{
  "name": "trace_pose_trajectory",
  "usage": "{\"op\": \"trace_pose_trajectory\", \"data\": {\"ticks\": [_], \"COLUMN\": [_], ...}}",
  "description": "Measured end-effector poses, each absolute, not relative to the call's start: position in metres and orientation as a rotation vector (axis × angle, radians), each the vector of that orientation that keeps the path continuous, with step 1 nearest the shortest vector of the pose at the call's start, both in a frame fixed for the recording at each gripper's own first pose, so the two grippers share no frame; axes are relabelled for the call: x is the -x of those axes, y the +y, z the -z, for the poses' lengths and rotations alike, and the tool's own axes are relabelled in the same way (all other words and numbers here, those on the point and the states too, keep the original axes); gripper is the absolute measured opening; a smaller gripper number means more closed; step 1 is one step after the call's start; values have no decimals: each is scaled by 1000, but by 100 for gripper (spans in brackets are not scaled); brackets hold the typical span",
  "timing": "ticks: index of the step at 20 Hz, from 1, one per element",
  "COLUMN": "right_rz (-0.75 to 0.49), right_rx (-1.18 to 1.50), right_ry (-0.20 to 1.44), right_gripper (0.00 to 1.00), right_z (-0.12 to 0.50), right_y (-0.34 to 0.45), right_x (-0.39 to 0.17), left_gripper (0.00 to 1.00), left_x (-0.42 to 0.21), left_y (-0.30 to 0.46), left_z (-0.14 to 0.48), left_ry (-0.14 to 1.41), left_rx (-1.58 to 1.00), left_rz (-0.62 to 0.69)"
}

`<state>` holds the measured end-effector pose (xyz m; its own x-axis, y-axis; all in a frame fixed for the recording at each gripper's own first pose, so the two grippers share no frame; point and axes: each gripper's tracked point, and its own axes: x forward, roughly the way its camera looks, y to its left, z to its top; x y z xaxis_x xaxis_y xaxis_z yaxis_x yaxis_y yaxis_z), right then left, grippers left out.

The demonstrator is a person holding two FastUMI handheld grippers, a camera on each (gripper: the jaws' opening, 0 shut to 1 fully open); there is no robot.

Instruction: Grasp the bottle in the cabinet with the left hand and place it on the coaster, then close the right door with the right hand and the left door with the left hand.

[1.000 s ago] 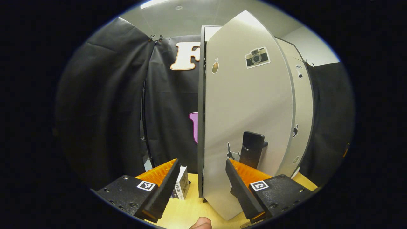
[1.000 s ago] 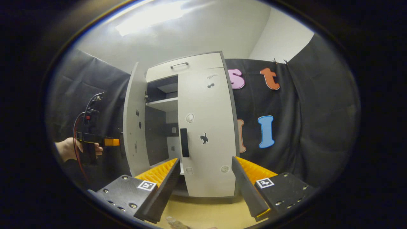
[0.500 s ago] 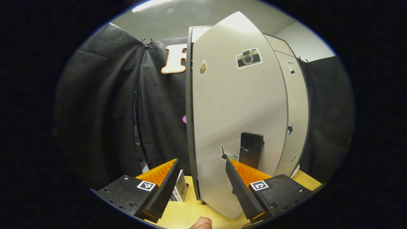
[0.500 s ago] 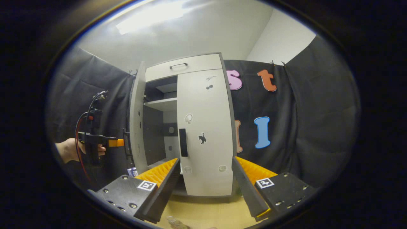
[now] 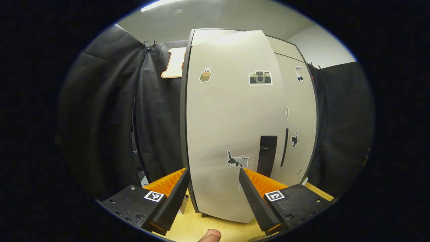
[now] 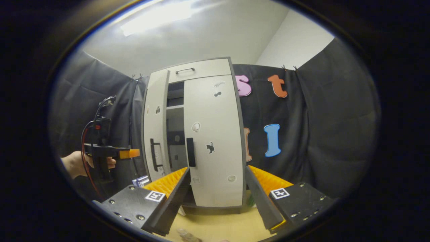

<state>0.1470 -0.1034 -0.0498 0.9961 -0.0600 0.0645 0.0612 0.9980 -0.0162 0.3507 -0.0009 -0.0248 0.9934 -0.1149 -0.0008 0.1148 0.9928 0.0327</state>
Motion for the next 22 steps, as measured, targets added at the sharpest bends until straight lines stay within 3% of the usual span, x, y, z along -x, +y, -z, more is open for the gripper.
{"op": "trace_pose_trajectory", "data": {"ticks": [17,18,19,22], "right_rz": [-94,-99,-104,-128], "right_rx": [-33,-30,-27,-30], "right_ry": [-91,-86,-77,-70], "right_gripper": [98,93,98,98], "right_z": [43,43,46,47], "right_y": [-42,-40,-38,-29], "right_x": [-205,-211,-216,-229], "left_gripper": [94,94,94,94], "left_x": [-268,-262,-255,-239], "left_y": [39,43,51,67], "left_z": [46,46,46,48], "left_ry": [28,30,26,24], "left_rx": [20,11,6,6], "left_rz": [45,36,18,-12]}}
